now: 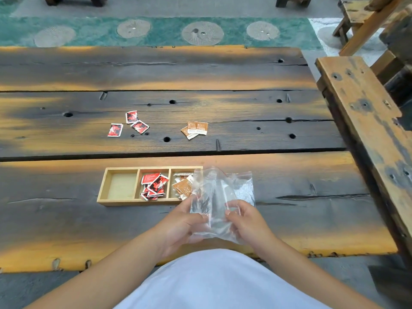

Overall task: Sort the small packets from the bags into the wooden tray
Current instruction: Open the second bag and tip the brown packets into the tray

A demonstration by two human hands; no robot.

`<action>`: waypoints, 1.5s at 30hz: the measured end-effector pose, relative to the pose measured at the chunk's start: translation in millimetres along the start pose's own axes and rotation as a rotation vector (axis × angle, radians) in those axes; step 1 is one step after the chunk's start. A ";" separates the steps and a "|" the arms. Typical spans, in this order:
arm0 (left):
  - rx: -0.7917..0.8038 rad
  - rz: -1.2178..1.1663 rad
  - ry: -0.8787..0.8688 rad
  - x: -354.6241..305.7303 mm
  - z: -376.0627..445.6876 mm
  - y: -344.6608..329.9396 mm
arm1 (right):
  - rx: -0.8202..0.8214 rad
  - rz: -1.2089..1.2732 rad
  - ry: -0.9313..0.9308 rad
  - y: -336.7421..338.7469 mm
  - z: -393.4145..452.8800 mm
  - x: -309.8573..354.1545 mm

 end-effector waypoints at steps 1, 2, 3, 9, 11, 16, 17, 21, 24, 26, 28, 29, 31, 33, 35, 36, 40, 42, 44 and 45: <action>0.014 0.008 0.013 1.5 7.1 -1.5 | -0.024 -0.010 0.017 5.9 1.5 -1.2; 0.022 0.023 0.026 2.5 13.8 -3.1 | -0.048 -0.020 0.041 11.9 3.2 -1.7; 0.026 0.050 0.041 3.6 20.3 -4.6 | -0.071 -0.023 0.066 17.8 4.3 -2.2; -0.036 0.287 0.076 -1.7 58.2 -0.8 | -0.178 -0.103 0.115 50.1 16.4 -8.5; -0.055 0.383 0.079 -2.8 69.5 3.0 | -0.209 -0.156 0.074 60.1 23.9 -17.5; 0.012 0.800 0.143 1.6 90.5 -0.3 | -0.245 -0.304 -0.033 79.2 41.3 -36.4; 0.040 0.862 0.162 2.7 92.4 -2.6 | -0.249 -0.313 -0.041 81.5 43.8 -37.6; 0.150 1.085 0.156 7.0 101.6 -12.4 | -0.291 -0.339 -0.072 92.3 49.0 -43.7; 0.182 1.179 0.124 8.9 107.6 -13.9 | -0.292 -0.394 -0.101 95.4 49.7 -48.8; 0.175 1.185 0.130 11.5 111.8 -11.2 | -0.269 -0.375 -0.075 93.3 49.8 -51.2; 0.138 1.186 0.071 5.2 114.2 -10.8 | -0.249 -0.294 0.005 90.5 50.0 -49.8; 0.118 1.199 0.022 -0.8 112.4 -12.9 | -0.248 -0.259 0.044 90.0 49.7 -47.7; 0.077 1.266 -0.069 -11.0 108.3 -15.0 | -0.253 -0.190 0.096 90.2 51.7 -44.3; 0.042 1.409 -0.161 -18.7 105.0 -17.4 | -0.267 -0.125 0.092 92.3 56.4 -42.3; 0.065 1.577 -0.183 -16.9 106.4 -21.2 | -0.273 -0.100 0.015 94.5 63.3 -46.3; 0.097 1.659 -0.164 -12.5 109.1 -22.8 | -0.279 -0.129 -0.043 95.7 66.3 -48.6; 0.225 1.917 -0.015 11.6 123.2 -25.1 | -0.379 -0.597 -0.132 100.7 61.9 -29.2; 0.265 1.985 0.040 20.3 128.7 -26.1 | -0.369 -1.017 -0.018 83.3 55.0 -4.2; 0.296 2.016 0.090 26.7 132.4 -25.6 | -0.308 -1.334 0.107 62.1 52.2 -0.1; 0.303 2.024 0.109 28.2 133.5 -24.7 | -0.296 -1.410 0.151 56.9 50.7 -3.1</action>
Point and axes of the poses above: each hand's wrist, its own z-axis towards the middle knuckle, its own y-axis out of the back of the hand, x = y × z, the point moved 10 cm from there along z, towards the middle knuckle, and after that the axes turned 14 degrees about x, right-handed, at the moved point
